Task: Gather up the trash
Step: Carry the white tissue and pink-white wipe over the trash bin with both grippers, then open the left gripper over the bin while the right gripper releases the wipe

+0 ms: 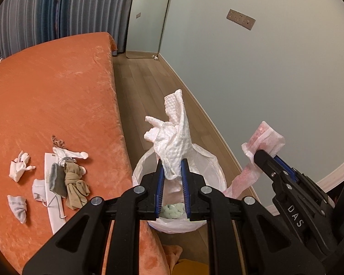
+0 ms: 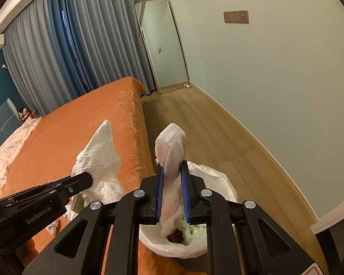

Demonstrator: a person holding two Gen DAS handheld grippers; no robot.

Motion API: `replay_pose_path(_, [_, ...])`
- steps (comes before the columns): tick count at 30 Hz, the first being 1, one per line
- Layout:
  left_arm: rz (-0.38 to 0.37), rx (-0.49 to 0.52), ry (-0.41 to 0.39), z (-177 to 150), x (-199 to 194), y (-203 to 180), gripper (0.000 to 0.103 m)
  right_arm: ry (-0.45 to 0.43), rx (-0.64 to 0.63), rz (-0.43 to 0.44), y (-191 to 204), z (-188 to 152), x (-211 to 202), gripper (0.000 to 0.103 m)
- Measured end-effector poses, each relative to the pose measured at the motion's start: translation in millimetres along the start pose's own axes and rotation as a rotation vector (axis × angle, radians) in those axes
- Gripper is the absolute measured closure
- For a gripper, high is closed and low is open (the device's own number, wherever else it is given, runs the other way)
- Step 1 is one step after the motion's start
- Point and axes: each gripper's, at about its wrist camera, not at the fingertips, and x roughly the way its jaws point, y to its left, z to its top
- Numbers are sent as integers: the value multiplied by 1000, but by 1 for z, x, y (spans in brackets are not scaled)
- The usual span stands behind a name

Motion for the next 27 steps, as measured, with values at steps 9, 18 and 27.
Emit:
replay_pose_path(9, [-9, 19, 34, 0, 28, -10, 88, 35, 17, -7, -15, -3, 24, 89])
replay_pose_path(18, [-5, 18, 43, 0, 44, -9, 75, 63, 31, -8, -13, -8, 39, 89])
replay_pose_path(27, [20, -11, 40, -1, 46, 3, 59, 73, 36, -12, -14, -10, 45, 86])
